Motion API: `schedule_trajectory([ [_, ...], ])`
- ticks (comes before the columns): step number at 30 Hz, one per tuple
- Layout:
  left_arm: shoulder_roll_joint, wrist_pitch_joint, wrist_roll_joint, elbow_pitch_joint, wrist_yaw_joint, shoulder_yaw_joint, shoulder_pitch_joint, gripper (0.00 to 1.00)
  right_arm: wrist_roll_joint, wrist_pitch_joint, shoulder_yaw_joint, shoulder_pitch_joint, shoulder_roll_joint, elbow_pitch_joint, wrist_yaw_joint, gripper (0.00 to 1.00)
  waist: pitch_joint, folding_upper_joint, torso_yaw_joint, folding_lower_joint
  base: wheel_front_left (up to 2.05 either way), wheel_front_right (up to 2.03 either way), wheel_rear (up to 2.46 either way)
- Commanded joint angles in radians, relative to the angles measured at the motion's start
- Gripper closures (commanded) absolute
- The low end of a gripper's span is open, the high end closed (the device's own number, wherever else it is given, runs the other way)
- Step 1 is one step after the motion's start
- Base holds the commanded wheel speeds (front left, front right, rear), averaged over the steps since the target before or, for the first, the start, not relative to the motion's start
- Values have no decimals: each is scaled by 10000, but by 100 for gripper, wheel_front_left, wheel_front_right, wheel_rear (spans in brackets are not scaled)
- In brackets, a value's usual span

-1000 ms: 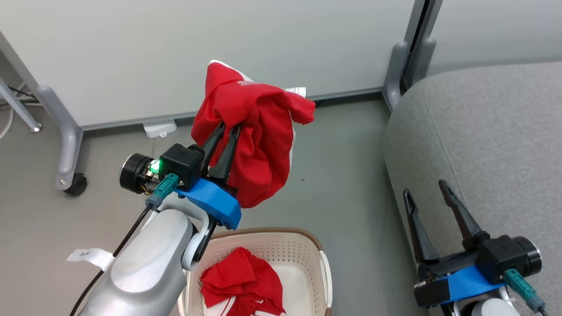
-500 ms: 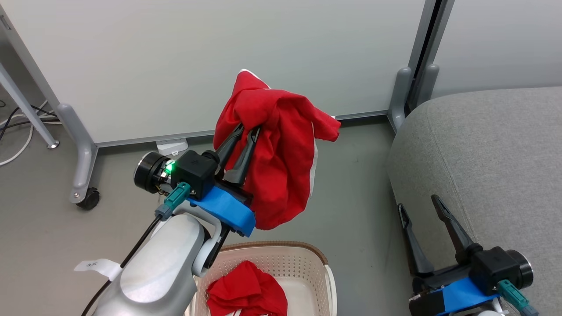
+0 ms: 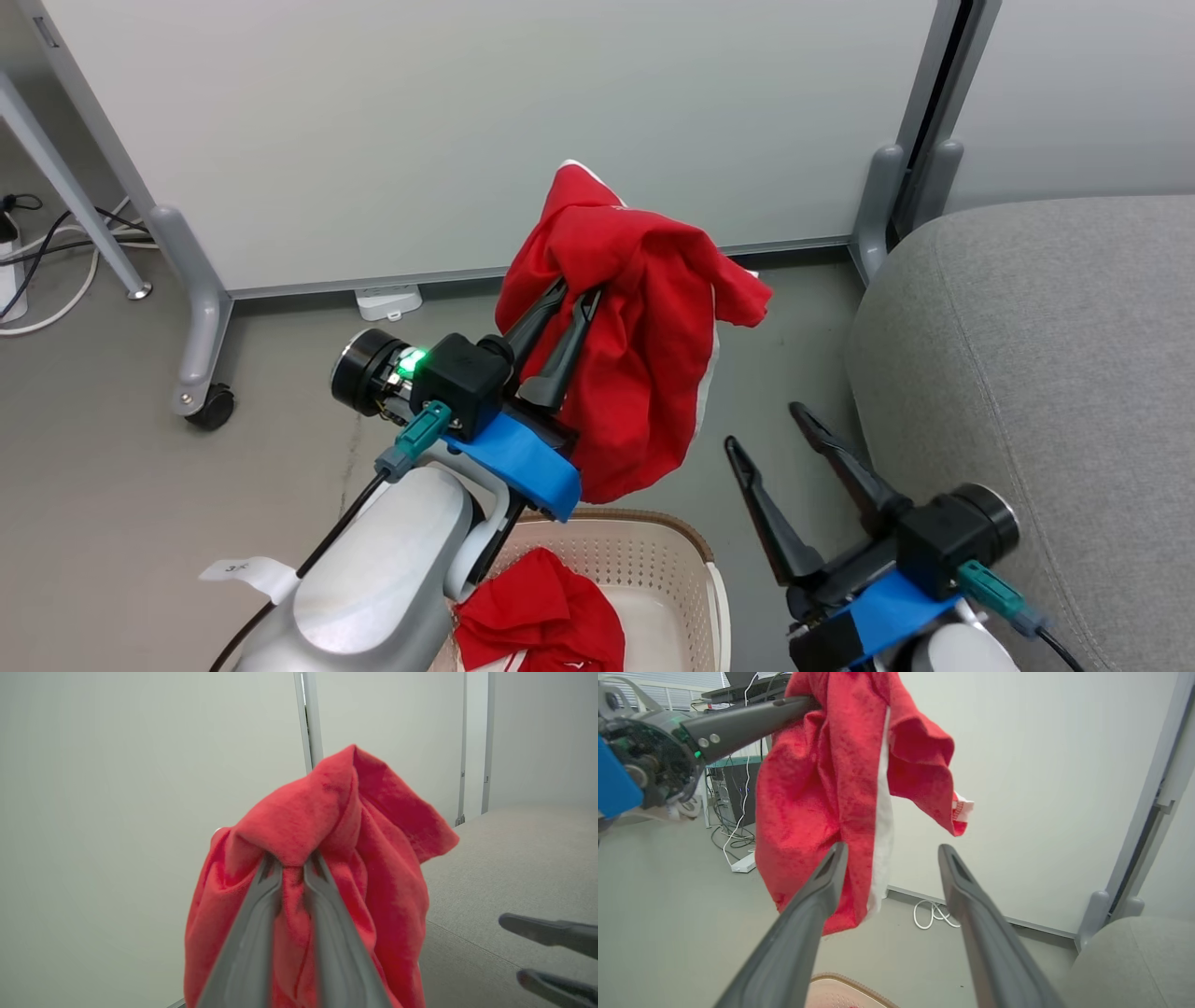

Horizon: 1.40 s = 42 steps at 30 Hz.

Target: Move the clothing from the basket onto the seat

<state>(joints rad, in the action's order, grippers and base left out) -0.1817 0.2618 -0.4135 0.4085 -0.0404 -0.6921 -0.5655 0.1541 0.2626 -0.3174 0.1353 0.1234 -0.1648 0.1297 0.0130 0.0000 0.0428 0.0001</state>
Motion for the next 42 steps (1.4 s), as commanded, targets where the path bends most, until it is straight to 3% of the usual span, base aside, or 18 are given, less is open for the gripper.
schedule_trajectory([
  [1,40,50,31,-5,-31,-15,-152,100,93,35,-211,280,107,-128,19,0,21,0,44,-1,0,0,0],
  [10,359,49,203,-42,-136,-204,-386,100,412,35,-1196,1631,224,-1225,17,0,171,0,291,-1,0,0,0],
  [23,674,49,414,-108,-299,-456,-469,100,247,35,-1225,3161,-351,-2695,13,0,435,0,459,-1,0,0,0],
  [24,686,50,430,-98,-284,-466,-470,100,283,35,-1276,3230,-396,-2731,13,67,440,0,467,-1,0,0,0],
  [25,695,49,439,-86,-301,-466,-475,100,309,35,-1342,3289,-424,-2756,13,100,442,0,474,-1,0,0,0],
  [42,773,49,536,40,-392,-327,-387,100,386,35,-1534,3181,-416,-2609,13,100,401,0,494,-1,0,0,0],
])
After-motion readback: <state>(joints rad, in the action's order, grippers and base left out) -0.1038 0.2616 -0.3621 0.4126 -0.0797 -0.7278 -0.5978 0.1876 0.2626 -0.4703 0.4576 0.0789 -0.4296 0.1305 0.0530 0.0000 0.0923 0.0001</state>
